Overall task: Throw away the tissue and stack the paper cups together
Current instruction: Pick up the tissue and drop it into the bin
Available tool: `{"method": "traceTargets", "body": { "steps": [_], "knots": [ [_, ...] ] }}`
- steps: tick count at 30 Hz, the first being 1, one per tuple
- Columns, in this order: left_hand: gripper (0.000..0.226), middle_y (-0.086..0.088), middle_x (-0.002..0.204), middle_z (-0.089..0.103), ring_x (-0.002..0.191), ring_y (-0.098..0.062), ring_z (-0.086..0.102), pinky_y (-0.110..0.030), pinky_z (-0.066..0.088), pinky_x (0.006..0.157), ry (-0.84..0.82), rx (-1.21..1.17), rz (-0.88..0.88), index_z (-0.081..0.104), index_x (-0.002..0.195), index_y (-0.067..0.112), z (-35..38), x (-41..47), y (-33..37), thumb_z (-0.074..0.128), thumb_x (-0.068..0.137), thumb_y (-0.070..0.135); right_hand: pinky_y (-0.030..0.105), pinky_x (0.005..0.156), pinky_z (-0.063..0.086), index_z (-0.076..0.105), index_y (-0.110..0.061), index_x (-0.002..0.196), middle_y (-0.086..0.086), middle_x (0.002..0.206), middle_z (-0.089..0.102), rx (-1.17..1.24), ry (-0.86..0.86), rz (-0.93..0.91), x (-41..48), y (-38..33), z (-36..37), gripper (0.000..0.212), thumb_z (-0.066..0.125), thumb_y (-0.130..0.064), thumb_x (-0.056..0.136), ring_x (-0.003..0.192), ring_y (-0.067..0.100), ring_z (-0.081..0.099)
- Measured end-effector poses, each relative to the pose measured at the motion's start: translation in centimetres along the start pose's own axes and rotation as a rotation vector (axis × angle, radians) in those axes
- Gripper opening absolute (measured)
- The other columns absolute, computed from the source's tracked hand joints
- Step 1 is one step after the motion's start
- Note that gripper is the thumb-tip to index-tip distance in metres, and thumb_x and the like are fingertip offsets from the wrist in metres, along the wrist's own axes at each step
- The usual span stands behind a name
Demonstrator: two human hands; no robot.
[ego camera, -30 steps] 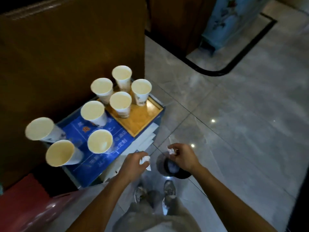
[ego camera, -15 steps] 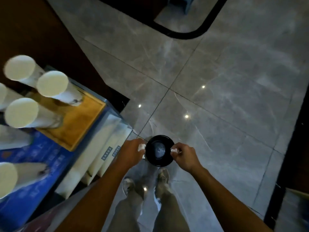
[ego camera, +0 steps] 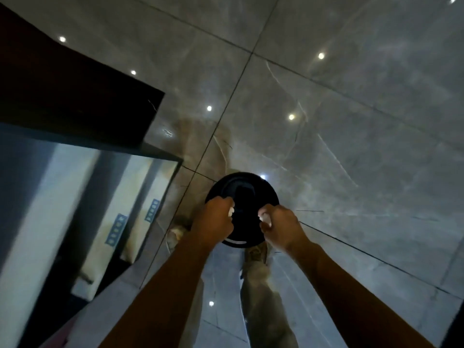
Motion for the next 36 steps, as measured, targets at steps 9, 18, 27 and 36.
{"method": "traceTargets", "body": {
  "steps": [9, 18, 27, 36],
  "knots": [
    [0.035, -0.019, 0.118, 0.061, 0.107, -0.041, 0.06, -0.043, 0.052, 0.085, -0.183, 0.175, -0.009, 0.058, 0.118, 0.011, 12.0, 13.3, -7.7, 0.062, 0.083, 0.011, 0.038, 0.091, 0.05, 0.056, -0.015, 0.127, 0.019, 0.124, 0.063, -0.052, -0.109, 0.123, 12.5, 4.9, 11.9, 0.037, 0.059, -0.015, 0.091, 0.113, 0.038, 0.061],
    [0.04, -0.019, 0.129, 0.057, 0.113, -0.039, 0.057, -0.044, 0.051, 0.094, -0.341, 0.274, 0.051, 0.054, 0.126, 0.012, 14.9, 13.7, -8.2, 0.059, 0.087, 0.014, 0.042, 0.094, 0.052, 0.051, -0.013, 0.132, 0.018, 0.126, 0.063, -0.14, -0.237, 0.189, 14.0, 4.8, 16.9, 0.044, 0.057, -0.019, 0.089, 0.116, 0.038, 0.061],
    [0.026, -0.01, 0.118, 0.066, 0.107, -0.029, 0.063, -0.039, 0.05, 0.088, -0.404, 0.452, 0.144, 0.059, 0.117, 0.016, 10.6, 1.4, -5.0, 0.056, 0.091, 0.018, 0.039, 0.105, 0.046, 0.052, -0.017, 0.137, 0.008, 0.137, 0.06, -0.036, -0.37, 0.107, 3.0, -0.8, 15.3, 0.04, 0.053, -0.029, 0.098, 0.124, 0.026, 0.056],
    [0.041, -0.013, 0.135, 0.054, 0.121, -0.029, 0.052, -0.04, 0.042, 0.101, -0.369, 0.221, -0.096, 0.047, 0.134, 0.012, 4.4, -15.7, -5.1, 0.049, 0.097, 0.028, 0.038, 0.109, 0.042, 0.048, -0.016, 0.141, 0.009, 0.144, 0.052, -0.127, -0.333, 0.02, -11.9, -5.6, 8.5, 0.046, 0.051, -0.035, 0.099, 0.13, 0.024, 0.051]
  ]
}}
Point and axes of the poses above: each hand's wrist, its own x-axis towards the middle knuckle, its own z-axis out of the palm, y = z × x, the point moved 9 cm from there along x, towards the middle knuckle
